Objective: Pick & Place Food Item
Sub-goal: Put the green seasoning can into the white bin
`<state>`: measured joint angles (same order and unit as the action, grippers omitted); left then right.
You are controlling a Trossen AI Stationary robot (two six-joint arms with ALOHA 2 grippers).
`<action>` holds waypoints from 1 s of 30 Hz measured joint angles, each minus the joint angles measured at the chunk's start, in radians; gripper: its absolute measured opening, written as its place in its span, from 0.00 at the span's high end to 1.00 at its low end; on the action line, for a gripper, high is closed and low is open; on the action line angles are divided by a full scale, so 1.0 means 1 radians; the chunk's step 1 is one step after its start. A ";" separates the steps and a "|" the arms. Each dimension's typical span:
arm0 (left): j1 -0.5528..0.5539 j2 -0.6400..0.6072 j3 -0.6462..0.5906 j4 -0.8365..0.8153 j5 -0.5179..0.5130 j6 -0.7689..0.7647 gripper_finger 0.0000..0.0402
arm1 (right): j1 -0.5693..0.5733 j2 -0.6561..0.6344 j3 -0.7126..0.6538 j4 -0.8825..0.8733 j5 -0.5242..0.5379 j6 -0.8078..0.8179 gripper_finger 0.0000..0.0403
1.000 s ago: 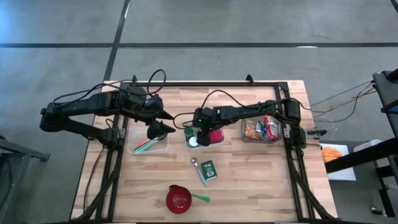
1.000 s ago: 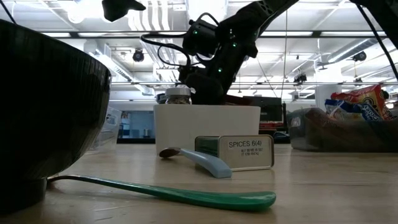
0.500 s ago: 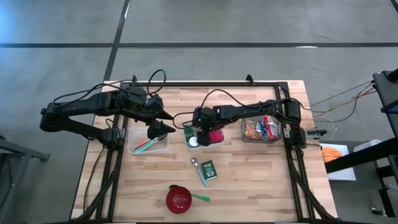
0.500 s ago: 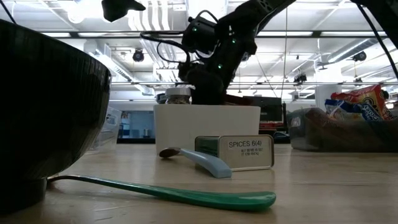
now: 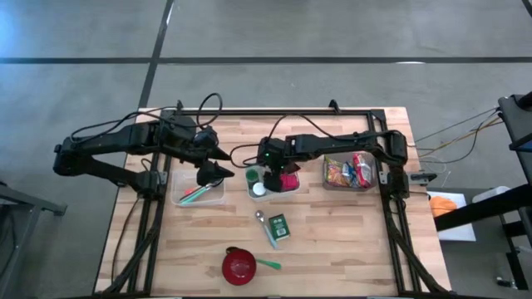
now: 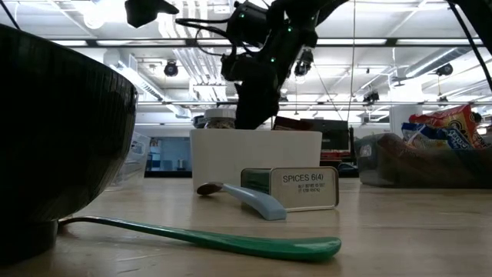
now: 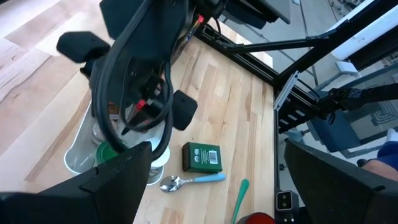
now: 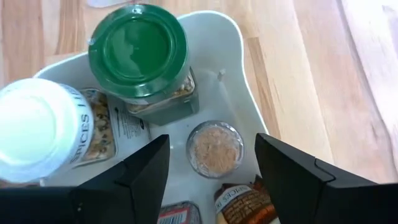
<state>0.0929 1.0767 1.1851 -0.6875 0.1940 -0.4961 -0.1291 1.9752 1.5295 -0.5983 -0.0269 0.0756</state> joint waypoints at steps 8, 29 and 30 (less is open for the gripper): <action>0.000 0.000 0.000 -0.028 0.000 -0.010 0.08 | 0.008 -0.102 0.000 -0.121 0.003 0.167 0.42; 0.000 -0.013 0.000 -0.086 0.023 0.000 0.08 | 0.369 -0.136 -0.001 -0.310 0.120 1.248 0.42; 0.000 -0.013 0.000 -0.092 0.033 0.003 0.08 | 0.381 -0.126 0.003 -0.305 0.123 1.278 0.42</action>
<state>0.0929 1.0637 1.1851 -0.7794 0.2271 -0.4932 0.2518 1.8492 1.5322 -0.9038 0.0965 1.3539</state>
